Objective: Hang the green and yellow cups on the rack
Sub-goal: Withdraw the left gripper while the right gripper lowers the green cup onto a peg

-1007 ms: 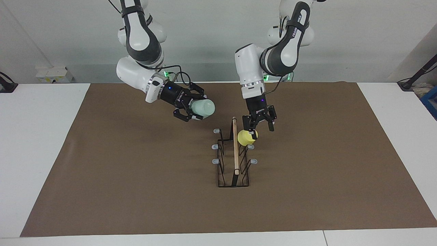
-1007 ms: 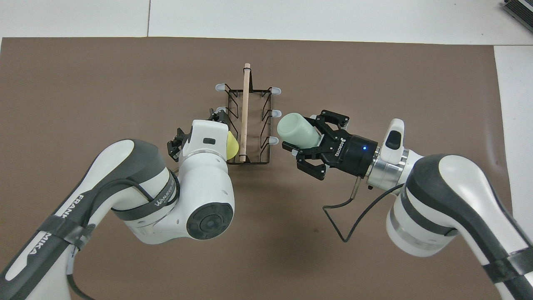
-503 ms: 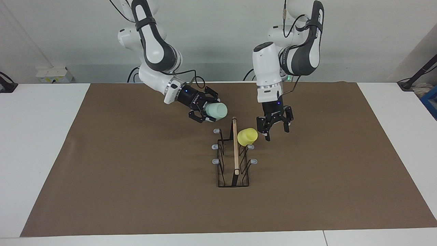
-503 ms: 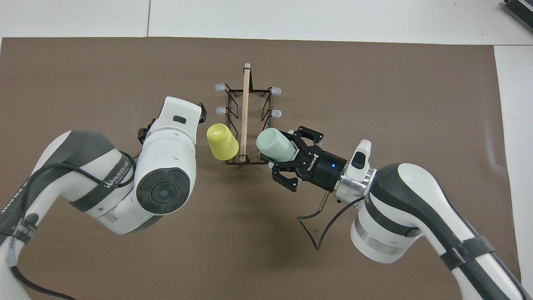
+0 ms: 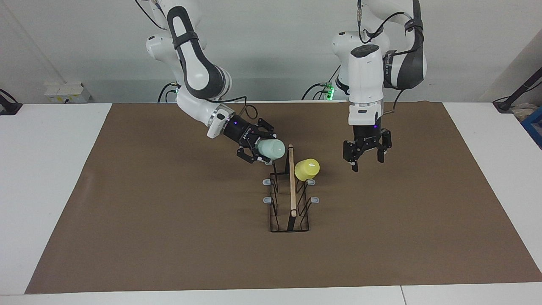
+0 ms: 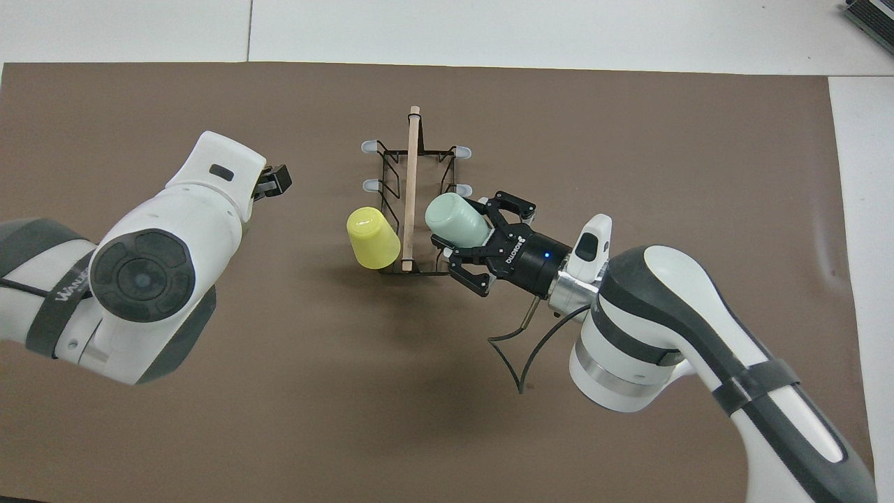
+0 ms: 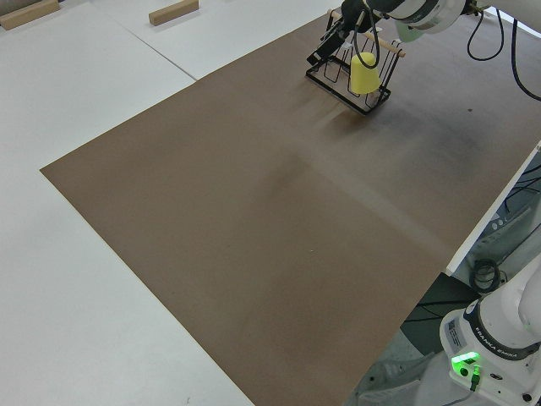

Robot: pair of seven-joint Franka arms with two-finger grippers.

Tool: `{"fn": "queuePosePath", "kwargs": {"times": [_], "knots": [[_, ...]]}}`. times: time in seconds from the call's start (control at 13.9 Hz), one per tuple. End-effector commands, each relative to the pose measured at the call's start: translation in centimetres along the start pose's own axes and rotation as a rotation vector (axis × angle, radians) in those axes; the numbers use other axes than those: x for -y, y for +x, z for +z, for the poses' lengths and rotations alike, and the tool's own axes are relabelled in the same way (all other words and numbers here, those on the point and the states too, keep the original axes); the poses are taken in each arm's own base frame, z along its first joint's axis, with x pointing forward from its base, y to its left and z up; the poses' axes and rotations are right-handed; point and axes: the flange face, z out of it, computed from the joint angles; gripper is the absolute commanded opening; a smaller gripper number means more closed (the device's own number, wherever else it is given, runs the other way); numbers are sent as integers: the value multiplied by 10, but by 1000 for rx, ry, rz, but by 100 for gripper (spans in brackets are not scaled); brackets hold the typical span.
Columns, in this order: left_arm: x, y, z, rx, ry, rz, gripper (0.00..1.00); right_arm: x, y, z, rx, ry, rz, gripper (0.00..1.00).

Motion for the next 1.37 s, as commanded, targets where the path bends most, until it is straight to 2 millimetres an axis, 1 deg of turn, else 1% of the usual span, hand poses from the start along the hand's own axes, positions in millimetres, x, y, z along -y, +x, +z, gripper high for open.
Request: {"fn": "queuePosePath", "kwargs": {"times": [0.0, 0.07, 0.14, 0.22, 0.36, 0.65, 0.72, 0.79, 0.86, 0.93, 1.01, 1.08, 1.15, 1.22, 1.29], "knots": [[27, 8, -6, 38, -21, 63, 100, -7, 5, 21, 4, -53, -4, 0], [37, 10, -6, 68, -16, 102, 100, 3, 5, 28, 20, -52, -11, 0], [50, 15, -6, 103, -17, 143, 100, 6, 5, 32, 21, -47, -10, 0], [61, 19, -6, 138, -31, 176, 100, 6, 4, 33, 22, -47, -9, 0], [85, 31, -12, 207, -63, 241, 99, 4, 3, 35, 26, -54, -9, 0], [120, 65, -40, 331, -111, 341, 99, 3, -14, 39, 56, -55, 1, 0], [132, 69, -42, 363, -121, 370, 99, 4, -21, 41, 65, -49, -5, 0], [141, 73, -46, 380, -138, 388, 99, 8, -31, 39, 65, -48, -9, 0], [146, 75, -50, 400, -146, 394, 99, 8, -37, 34, 44, -56, -18, 0], [148, 78, -51, 422, -145, 406, 99, 12, -39, 30, 8, -40, -15, 0], [150, 84, -59, 432, -147, 422, 99, 13, -41, 25, -18, -23, -7, 0], [152, 91, -63, 443, -147, 434, 100, 14, -42, 21, -44, -5, -2, 0], [157, 98, -69, 443, -152, 447, 100, 17, -44, 16, -70, 5, 11, 0], [166, 102, -68, 454, -166, 440, 100, 16, -49, 9, -84, 4, -2, 0], [169, 102, -69, 455, -176, 433, 100, 9, -57, -2, -86, -8, -15, 0]]}}
